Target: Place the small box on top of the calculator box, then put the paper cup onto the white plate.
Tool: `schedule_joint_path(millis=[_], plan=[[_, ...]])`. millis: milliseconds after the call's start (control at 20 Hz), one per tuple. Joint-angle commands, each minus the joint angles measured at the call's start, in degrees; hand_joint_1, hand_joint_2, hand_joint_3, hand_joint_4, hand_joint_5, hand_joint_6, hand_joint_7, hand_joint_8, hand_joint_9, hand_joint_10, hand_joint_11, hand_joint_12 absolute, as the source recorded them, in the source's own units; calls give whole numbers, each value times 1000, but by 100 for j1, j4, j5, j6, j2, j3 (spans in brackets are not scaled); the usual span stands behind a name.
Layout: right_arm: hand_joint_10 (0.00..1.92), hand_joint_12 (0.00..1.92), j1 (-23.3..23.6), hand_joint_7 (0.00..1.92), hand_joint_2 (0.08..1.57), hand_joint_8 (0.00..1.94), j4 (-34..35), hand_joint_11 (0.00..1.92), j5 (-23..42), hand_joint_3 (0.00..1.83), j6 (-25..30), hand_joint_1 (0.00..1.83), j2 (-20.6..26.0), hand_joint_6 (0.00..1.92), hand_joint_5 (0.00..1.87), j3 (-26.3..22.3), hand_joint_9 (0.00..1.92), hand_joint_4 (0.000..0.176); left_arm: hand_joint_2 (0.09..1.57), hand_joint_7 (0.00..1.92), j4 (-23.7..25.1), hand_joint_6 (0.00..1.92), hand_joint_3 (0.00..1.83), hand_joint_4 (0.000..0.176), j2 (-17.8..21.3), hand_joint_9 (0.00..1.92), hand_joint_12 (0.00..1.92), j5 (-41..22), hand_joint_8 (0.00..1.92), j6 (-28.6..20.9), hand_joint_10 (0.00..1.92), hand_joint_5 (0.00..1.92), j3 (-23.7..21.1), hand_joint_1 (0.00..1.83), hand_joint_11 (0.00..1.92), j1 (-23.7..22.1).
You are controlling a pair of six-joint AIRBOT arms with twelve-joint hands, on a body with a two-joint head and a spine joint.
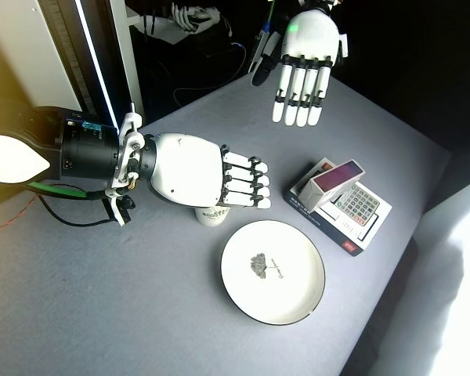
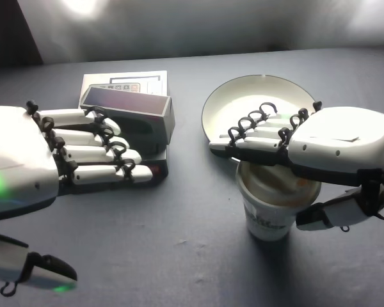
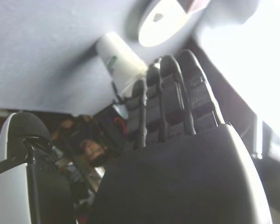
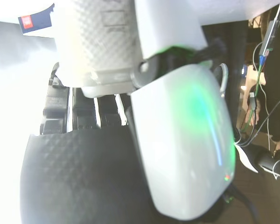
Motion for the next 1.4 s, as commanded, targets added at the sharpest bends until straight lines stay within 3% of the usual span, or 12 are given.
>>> schedule_joint_path(millis=[0,50,150,250,300,350,400,450,500,600,850,1350], plan=[[0,12,4,0,987,0,66,24,624,32,27,1384,46,0,0,-3,0,0,1083,192,-182,1,3,0,97,207,384,-560,2,-20,3,142,-14,385,0,-48],[0,20,1,0,1002,0,62,38,621,35,27,1402,46,0,0,-3,0,0,1089,180,-120,0,3,0,96,192,343,-583,0,-55,1,129,-14,381,0,-58],[50,933,1,129,1114,5,61,1,621,0,28,1456,46,9,109,-3,160,0,1085,204,83,6,1,0,89,221,438,-560,6,-279,7,159,-15,354,0,-91],[91,1297,-5,400,1107,33,-94,65,621,0,179,1424,48,59,404,-3,433,0,1084,208,421,3,0,0,80,228,455,-470,2,-646,5,167,-21,357,0,-128],[115,1376,-13,591,1134,37,-213,157,622,0,268,1442,48,66,603,-3,592,0,1085,213,538,4,0,0,76,236,502,-465,3,-789,5,178,-21,371,0,-131],[125,1588,-27,693,1127,25,-226,490,623,0,273,1753,48,54,706,-3,693,0,1079,224,688,5,0,0,76,248,545,-465,5,-952,7,187,-20,376,0,-130],[975,1639,-35,857,1111,50,-226,684,623,0,273,1744,49,78,849,-2,723,0,1085,238,900,3,1,0,76,254,531,-464,6,-1183,7,187,-9,395,0,-130],[1111,1605,-35,886,1131,732,-226,800,623,7,273,1535,49,925,813,-2,845,0,1084,251,1015,5,0,0,77,263,527,-465,10,-1308,9,196,-4,379,0,-131],[1113,1597,-34,910,1133,890,-226,794,628,0,273,1496,49,1076,811,-3,897,0,1073,266,1146,6,0,0,78,275,579,-479,9,-1420,8,214,-2,405,0,-134],[952,1507,-34,980,1095,814,-226,859,631,0,273,1492,50,975,916,-3,1008,0,1075,289,1205,7,1,0,77,301,634,-503,9,-1439,11,237,-13,378,0,-137],[1093,1546,-32,918,1126,903,-226,825,660,0,273,1484,54,1123,867,-2,877,0,1088,287,1157,8,0,0,76,300,597,-502,9,-1456,13,236,-23,413,0,-155],[1024,1514,344,969,1106,848,384,851,1008,0,269,1489,144,1042,891,19,937,0,1113,290,1149,1,3,0,71,308,607,-530,2,-1473,3,238,-8,386,0,-159]])
